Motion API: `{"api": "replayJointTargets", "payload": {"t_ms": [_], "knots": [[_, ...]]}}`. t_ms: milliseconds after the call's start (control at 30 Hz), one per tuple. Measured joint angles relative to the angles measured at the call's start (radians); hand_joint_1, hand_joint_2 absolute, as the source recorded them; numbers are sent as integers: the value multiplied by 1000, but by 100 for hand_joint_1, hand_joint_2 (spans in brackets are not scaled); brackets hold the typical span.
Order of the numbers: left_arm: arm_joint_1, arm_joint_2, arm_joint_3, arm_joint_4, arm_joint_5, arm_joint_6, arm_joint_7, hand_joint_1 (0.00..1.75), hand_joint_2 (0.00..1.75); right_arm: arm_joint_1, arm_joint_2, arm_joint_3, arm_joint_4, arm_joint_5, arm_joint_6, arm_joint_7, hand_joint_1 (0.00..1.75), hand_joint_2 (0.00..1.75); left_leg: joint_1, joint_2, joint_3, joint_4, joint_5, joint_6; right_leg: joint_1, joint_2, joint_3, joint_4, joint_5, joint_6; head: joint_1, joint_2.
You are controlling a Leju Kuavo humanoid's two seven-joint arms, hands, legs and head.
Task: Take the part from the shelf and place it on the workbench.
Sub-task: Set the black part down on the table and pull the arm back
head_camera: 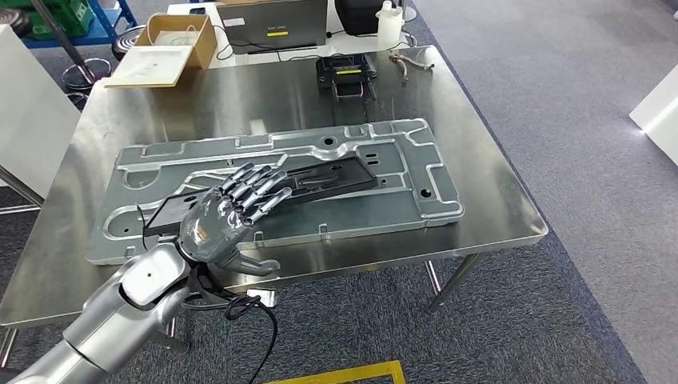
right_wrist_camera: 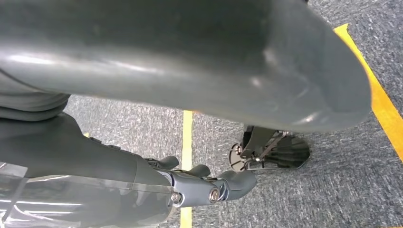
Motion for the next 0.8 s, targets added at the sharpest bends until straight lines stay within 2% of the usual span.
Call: {"api": "replayJointTargets", "payload": {"t_ms": [67, 100, 167, 200, 233, 267, 300, 333, 367, 400, 433, 533, 567, 600, 633, 700, 733, 767, 800], "knots": [[2, 1, 3, -9, 0, 4, -1, 0, 0, -2, 2, 0, 0, 0, 0, 0, 0, 0, 7, 4, 12, -24, 13, 11, 1, 1, -2, 9, -10, 7, 0, 0], [3, 1, 4, -12, 0, 6, -1, 0, 0, -3, 2, 0, 0, 0, 0, 0, 0, 0, 11, 7, 17, -36, 20, 14, 1, 1, -15, 39, -31, 9, 0, 0], [5, 1, 5, -15, 0, 9, -2, 0, 0, -5, 2, 1, 0, 0, -1, 0, 0, 0, 15, 11, 17, -43, 24, 16, -2, 2, -73, 156, -95, 15, 0, 0], [8, 2, 6, -16, 0, 9, -3, 0, 0, -5, 2, 1, 0, 0, -1, 0, 0, 0, 16, 12, 15, -42, 24, 16, -6, 2, -105, 218, -118, 19, 0, 0], [11, 2, 6, -16, 0, 9, -3, 0, 0, -5, 2, 1, 0, 0, -1, 0, 0, 0, 17, 12, 13, -40, 24, 14, -11, 2, -127, 257, -123, 25, 0, 0], [13, 2, 6, -16, 0, 10, -4, 0, 0, -4, 2, 1, 0, 0, -1, 1, 0, 0, 19, 12, 11, -37, 23, 11, -16, 2, -132, 260, -106, 31, 0, 0], [15, 2, 6, -16, 0, 10, -4, 0, 0, -5, 2, 1, 0, 0, -1, 1, 0, 0, 23, 12, 8, -31, 21, 6, -21, 2, -119, 228, -74, 37, 0, 0], [15, 2, 6, -16, 0, 10, -4, 0, 0, -5, 2, 1, 0, 0, -1, 1, 0, 0, 26, 12, 4, -21, 17, -2, -28, 1, -92, 166, -35, 44, 0, 0], [15, 2, 6, -16, 0, 10, -4, 0, 0, -6, 3, 1, 0, 0, -1, 1, 0, 0, 29, 12, -2, -11, 13, -11, -29, 3, -65, 109, -9, 49, 0, 0], [15, 2, 6, -16, -1, 11, -4, 0, 0, -7, 3, 1, 0, 0, -1, 1, 0, 0, 30, 11, -8, -1, 11, -20, -29, 7, -48, 70, 8, 47, 0, 0], [15, 2, 7, -17, -1, 11, -4, 0, 0, -8, 4, 1, 1, 0, -1, 1, 0, 0, 29, 10, -14, 9, 10, -29, -28, 10, -41, 49, 12, 41, 0, 0], [16, 2, 8, -19, 0, 12, -4, 0, 0, -11, 5, 1, 0, 0, -1, 1, 0, 0, 31, 8, -25, 19, 13, -48, -22, 15, -55, 52, 14, 10, 0, 0], [17, 2, 9, -20, 0, 13, -4, 0, 0, -12, 5, 1, 0, 0, -1, 1, 0, 0, 34, 9, -32, 30, 1, -53, -21, 14, -60, 52, 19, 1, 0, 0], [17, 2, 10, -20, 0, 13, -4, 0, 0, -12, 5, 1, 0, 0, -1, 1, 0, 0, 35, 11, -44, 59, -26, -56, -20, 12, -66, 50, 25, -9, 0, 0], [17, 2, 12, -20, 0, 13, -4, 0, 0, -12, 5, 1, 0, 0, -1, 1, 0, 0, 36, 13, -62, 110, -66, -58, -19, 11, -74, 50, 31, -18, 0, 0], [18, 2, 13, -20, 0, 13, -4, 0, 0, -12, 5, 1, 0, 0, -1, 1, 0, 0, 35, 14, -106, 243, -149, -59, -11, 8, -93, 50, 43, -29, 0, 0], [19, 2, 13, -20, 0, 13, -4, 0, 0, -12, 5, 2, 0, 1, -1, 1, 0, 0, 34, 14, -116, 290, -169, -57, -7, 7, -102, 51, 50, -32, 0, 0], [20, 2, 13, -20, 0, 13, -4, 0, 0, -11, 5, 2, 0, 1, -1, 2, 0, 0, 33, 14, -108, 303, -171, -54, -3, 6, -111, 52, 56, -34, 0, 0], [21, 2, 13, -20, 0, 13, -4, 0, 0, -11, 5, 2, 0, 1, -1, 2, 0, 0, 30, 14, -81, 279, -155, -47, 1, 5, -118, 54, 61, -34, 0, 0]]}}
